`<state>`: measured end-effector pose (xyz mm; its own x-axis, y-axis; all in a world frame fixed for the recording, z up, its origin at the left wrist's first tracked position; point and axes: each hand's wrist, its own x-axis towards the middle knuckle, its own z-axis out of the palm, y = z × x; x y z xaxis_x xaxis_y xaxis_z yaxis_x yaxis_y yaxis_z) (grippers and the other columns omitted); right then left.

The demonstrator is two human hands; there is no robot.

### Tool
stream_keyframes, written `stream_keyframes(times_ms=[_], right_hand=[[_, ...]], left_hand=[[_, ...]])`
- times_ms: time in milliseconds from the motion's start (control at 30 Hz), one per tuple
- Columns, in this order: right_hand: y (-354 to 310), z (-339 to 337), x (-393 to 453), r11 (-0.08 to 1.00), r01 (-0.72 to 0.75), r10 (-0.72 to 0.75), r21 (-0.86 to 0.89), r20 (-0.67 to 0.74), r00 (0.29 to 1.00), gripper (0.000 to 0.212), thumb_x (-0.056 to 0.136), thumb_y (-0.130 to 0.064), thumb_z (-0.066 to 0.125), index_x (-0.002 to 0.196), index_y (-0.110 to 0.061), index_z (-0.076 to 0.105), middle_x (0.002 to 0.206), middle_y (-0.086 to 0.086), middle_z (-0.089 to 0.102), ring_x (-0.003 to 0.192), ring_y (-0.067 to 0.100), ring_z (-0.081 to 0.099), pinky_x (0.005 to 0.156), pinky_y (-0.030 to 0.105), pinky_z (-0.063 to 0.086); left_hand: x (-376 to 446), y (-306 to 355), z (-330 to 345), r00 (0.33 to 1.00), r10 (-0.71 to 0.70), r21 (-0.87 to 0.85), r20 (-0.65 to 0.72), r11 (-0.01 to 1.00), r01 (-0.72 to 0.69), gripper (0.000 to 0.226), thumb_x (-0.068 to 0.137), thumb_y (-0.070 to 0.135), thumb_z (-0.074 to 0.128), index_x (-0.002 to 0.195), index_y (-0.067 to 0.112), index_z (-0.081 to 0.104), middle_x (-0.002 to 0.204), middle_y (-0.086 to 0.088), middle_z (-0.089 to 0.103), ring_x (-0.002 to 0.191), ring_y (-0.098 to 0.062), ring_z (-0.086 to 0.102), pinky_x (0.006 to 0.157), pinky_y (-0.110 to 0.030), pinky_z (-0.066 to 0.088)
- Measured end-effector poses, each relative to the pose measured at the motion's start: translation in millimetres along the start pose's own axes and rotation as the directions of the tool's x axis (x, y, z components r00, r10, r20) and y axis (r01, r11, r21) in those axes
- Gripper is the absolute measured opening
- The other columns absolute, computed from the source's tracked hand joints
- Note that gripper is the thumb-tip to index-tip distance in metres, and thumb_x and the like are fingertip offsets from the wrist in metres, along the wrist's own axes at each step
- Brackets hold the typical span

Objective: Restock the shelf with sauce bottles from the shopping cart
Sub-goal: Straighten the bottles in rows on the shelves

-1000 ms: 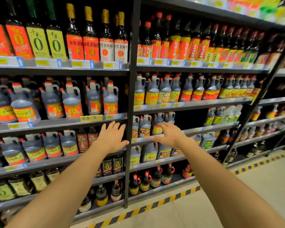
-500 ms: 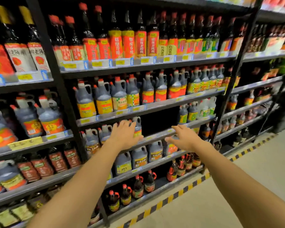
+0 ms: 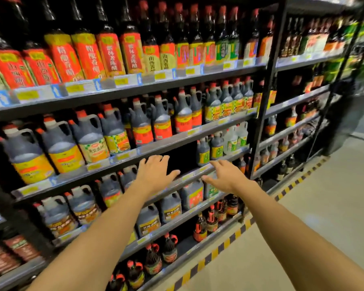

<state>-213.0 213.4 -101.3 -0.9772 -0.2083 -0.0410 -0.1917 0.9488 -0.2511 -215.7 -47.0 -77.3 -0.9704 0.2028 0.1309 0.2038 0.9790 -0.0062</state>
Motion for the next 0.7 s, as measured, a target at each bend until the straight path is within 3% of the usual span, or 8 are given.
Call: stream_keyframes(times_ms=[300,500,600,700], right_hand=[[35.8,-35.4,108.2,0.996,0.003,0.003,0.085,-0.062,0.998,0.075,0.102,-0.06,0.043,0.159,-0.014,0.026,0.161,0.011,0.034,0.14,0.032,0.042,0.109,0.049,0.043],[53.3,-60.3,195.3,0.995,0.031,-0.021,0.094,-0.098,0.995,0.08,0.099,-0.065,0.043,0.158,-0.014,0.027,0.153,0.013,0.043,0.129,0.032,0.052,0.098,0.047,0.05],[54.5,-66.4,230.4,0.991,0.063,-0.047,0.122,-0.126,0.991,0.087,0.099,-0.066,0.044,0.163,-0.015,0.013,0.164,0.01,0.03,0.145,0.032,0.039,0.112,0.051,0.041],[55.3,-68.1,262.2,0.983,0.085,-0.06,0.162,-0.153,0.986,0.092,0.096,-0.069,0.044,0.163,-0.016,0.01,0.167,0.007,0.025,0.15,0.03,0.032,0.115,0.053,0.038]], left_hand=[[135.1,16.4,13.2,0.995,0.004,-0.068,-0.103,0.998,-0.011,0.08,0.098,0.071,0.035,0.156,0.016,0.034,0.157,-0.007,0.043,0.144,-0.028,0.04,0.112,-0.05,0.037],[196.1,10.6,26.4,0.991,-0.025,-0.181,-0.132,0.984,0.001,0.076,0.099,0.066,0.042,0.156,0.017,0.034,0.156,-0.006,0.044,0.143,-0.027,0.04,0.111,-0.047,0.039],[212.6,9.4,27.4,0.99,-0.039,-0.256,-0.132,0.967,0.004,0.076,0.1,0.061,0.046,0.158,0.013,0.03,0.158,-0.007,0.039,0.146,-0.027,0.036,0.113,-0.044,0.038],[226.4,17.6,30.8,0.991,-0.055,-0.332,-0.118,0.943,0.013,0.078,0.101,0.055,0.05,0.159,0.008,0.025,0.159,-0.011,0.036,0.147,-0.028,0.033,0.115,-0.042,0.036]])
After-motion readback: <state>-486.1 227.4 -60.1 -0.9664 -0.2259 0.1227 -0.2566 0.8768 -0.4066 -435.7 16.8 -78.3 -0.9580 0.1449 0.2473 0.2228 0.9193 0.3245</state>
